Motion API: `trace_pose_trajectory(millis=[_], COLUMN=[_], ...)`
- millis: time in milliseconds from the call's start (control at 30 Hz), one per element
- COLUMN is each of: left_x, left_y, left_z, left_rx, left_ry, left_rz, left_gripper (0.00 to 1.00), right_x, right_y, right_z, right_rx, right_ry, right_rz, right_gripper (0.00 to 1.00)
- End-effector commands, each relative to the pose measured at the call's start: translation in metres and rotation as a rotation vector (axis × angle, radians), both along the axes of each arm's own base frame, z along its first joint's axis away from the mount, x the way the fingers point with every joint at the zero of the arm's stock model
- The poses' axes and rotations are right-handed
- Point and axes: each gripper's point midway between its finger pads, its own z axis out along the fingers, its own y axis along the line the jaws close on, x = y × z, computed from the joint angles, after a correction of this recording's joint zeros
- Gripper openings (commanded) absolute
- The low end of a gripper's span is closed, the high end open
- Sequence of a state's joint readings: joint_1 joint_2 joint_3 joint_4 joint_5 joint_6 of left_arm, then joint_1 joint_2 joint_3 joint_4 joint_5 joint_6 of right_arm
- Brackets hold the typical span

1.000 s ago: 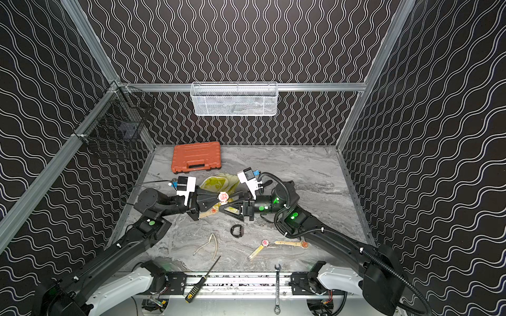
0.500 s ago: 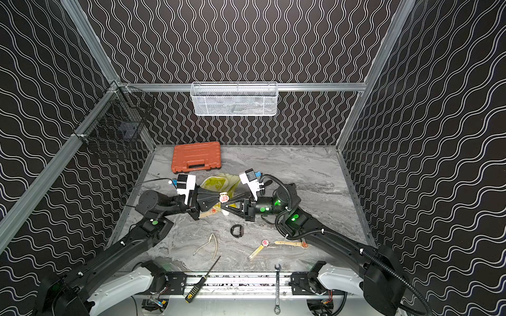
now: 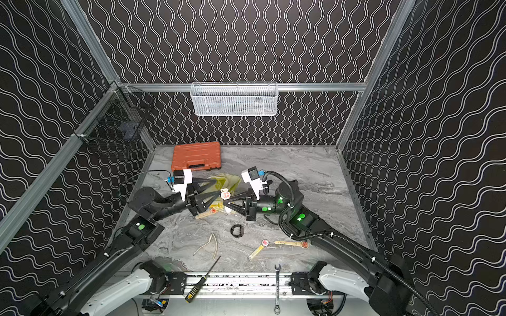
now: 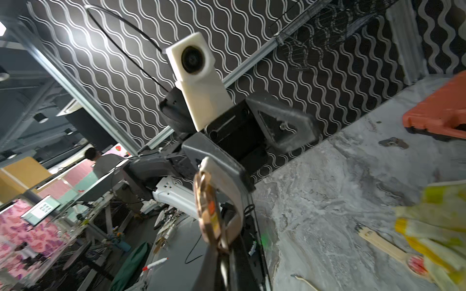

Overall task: Wipe the watch dial
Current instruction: Pick up the watch at the center of the board, then move the cleaning item to the center of the board.

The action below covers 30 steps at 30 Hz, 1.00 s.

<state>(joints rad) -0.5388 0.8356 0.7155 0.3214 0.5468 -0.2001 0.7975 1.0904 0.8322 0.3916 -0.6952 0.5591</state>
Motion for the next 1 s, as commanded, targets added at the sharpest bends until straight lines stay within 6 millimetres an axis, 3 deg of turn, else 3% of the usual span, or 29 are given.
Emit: trace_pose_trajectory(millis=[0,100,167,433,633,800,967], left_x=[0.035,0.058,0.067,0.098,0.138,0.163,0.187], left_y=[0.027,0.052,0.058,0.042,0.060,0.066,0.075], left_z=[-0.037,-0.059,-0.077,-0.125,-0.155,-0.208,-0.265], left_rx=[0.169,0.277,0.354,0.498,0.449,0.462,0.513], left_ry=[0.116,0.264,0.352,0.562,0.684,0.773,0.823], left_rz=[0.261,0.457,0.509,0.496,0.614,0.690,0.722], left_gripper=[0.64,0.67,0.68,0.73,0.74,0.73,0.68], right_x=[0.016,0.032,0.037,0.074,0.101,0.112,0.110], right_y=[-0.004,-0.009,-0.011,-0.032,-0.053,-0.059,-0.060], right_z=[-0.024,-0.043,-0.055,-0.107,-0.146,-0.165,-0.177], right_rx=[-0.122,-0.198,-0.242,-0.394,-0.495,-0.559,-0.574], right_ry=[-0.028,-0.014,-0.011,0.079,0.158,0.193,0.217], right_rz=[-0.105,-0.194,-0.214,-0.354,-0.407,-0.438,-0.432], right_gripper=[0.00,0.00,0.00,0.00,0.00,0.00,0.00])
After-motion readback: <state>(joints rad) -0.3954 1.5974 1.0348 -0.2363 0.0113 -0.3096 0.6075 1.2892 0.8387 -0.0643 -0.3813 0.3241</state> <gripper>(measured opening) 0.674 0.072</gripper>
